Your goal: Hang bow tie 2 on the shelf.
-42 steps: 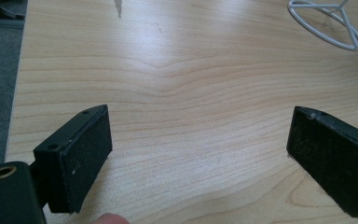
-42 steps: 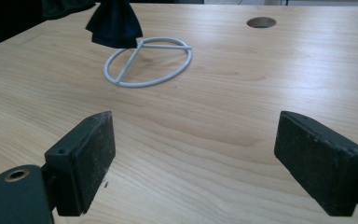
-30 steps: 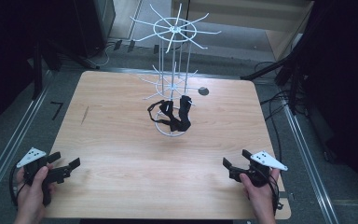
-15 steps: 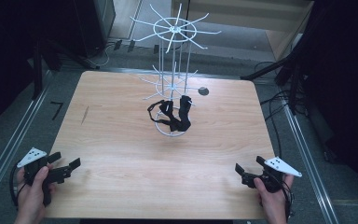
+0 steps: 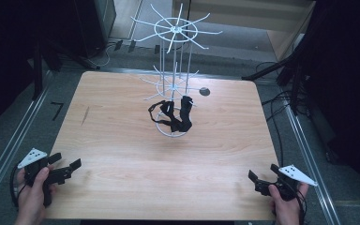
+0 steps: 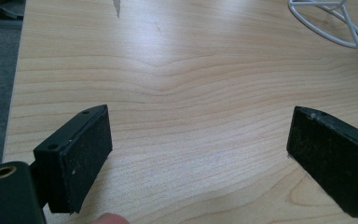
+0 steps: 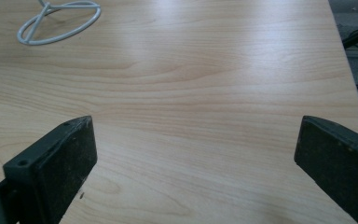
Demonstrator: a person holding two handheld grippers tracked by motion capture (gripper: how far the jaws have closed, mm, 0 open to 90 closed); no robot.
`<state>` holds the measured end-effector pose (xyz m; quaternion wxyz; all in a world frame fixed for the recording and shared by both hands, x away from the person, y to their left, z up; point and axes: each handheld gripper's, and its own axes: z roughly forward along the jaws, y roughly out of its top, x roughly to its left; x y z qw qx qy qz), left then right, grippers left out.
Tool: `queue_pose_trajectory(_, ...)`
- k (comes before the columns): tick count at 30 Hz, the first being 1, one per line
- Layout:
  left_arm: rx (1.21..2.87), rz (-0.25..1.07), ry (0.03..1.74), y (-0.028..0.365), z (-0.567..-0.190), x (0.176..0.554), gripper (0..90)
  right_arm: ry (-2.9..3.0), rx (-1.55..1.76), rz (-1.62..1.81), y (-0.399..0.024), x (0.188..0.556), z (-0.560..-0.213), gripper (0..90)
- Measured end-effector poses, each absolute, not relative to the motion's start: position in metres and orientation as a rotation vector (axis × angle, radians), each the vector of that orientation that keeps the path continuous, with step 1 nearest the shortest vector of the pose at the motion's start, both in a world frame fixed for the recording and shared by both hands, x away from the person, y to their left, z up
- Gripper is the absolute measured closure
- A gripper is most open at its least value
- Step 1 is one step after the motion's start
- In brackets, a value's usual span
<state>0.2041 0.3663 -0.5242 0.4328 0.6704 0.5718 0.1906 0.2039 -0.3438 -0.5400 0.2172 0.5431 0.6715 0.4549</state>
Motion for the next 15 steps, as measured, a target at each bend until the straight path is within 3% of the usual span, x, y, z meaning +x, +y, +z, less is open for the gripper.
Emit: queue_pose_trajectory(15, 1.668, 0.476, 1.423, 0.366, -0.524, 0.204, 7.1, 1.809, 1.573, 1.219, -0.369, 0.191, -0.548, 0.0)
